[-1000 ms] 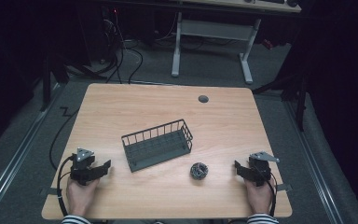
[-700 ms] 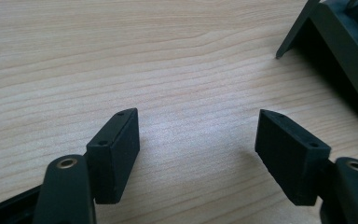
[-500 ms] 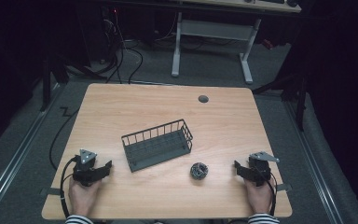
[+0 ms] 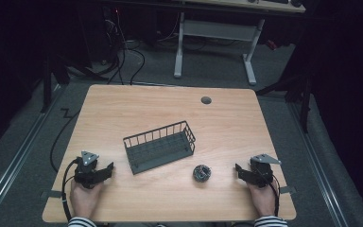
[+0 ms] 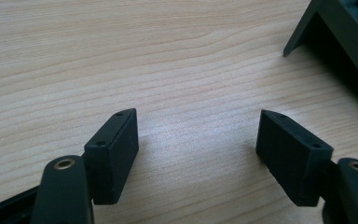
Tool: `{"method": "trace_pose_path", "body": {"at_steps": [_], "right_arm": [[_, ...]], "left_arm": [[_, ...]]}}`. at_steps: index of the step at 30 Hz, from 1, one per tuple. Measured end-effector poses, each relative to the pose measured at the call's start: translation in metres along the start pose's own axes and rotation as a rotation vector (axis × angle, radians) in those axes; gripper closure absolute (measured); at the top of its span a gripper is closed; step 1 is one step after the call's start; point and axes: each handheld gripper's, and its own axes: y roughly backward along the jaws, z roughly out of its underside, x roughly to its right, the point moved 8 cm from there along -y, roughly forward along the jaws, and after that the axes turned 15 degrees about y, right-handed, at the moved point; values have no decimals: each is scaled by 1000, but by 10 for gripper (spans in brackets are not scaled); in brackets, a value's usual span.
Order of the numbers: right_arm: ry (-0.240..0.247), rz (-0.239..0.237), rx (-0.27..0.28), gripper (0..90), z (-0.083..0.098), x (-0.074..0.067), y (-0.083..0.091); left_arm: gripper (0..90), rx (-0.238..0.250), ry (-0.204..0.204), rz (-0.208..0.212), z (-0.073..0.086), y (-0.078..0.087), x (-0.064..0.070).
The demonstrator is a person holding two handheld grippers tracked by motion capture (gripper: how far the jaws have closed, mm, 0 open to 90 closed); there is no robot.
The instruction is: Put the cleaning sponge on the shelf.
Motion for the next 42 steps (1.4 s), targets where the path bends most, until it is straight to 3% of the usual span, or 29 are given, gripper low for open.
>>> {"method": "trace_pose_path", "body": {"at_steps": [4, 5, 12, 21, 34, 42], "right_arm": [[-18, -35, -16, 332, 0, -2, 3], [-31, -58, -9, 330, -1, -3, 5], [-27, -91, 52, 325, -9, -12, 18], [26, -157, 112, 311, -21, -34, 33], [140, -233, 180, 309, -47, -72, 53], [197, -292, 180, 255, -59, -96, 53]], "left_arm": [[300, 2, 3, 2, -1, 0, 0], [299, 3, 3, 2, -1, 0, 0], [288, 1, -1, 2, 0, -1, 0], [287, -1, -1, 4, 0, -1, 0], [268, -3, -6, 6, 0, -1, 1], [264, -5, -9, 7, 0, -1, 1]]}}
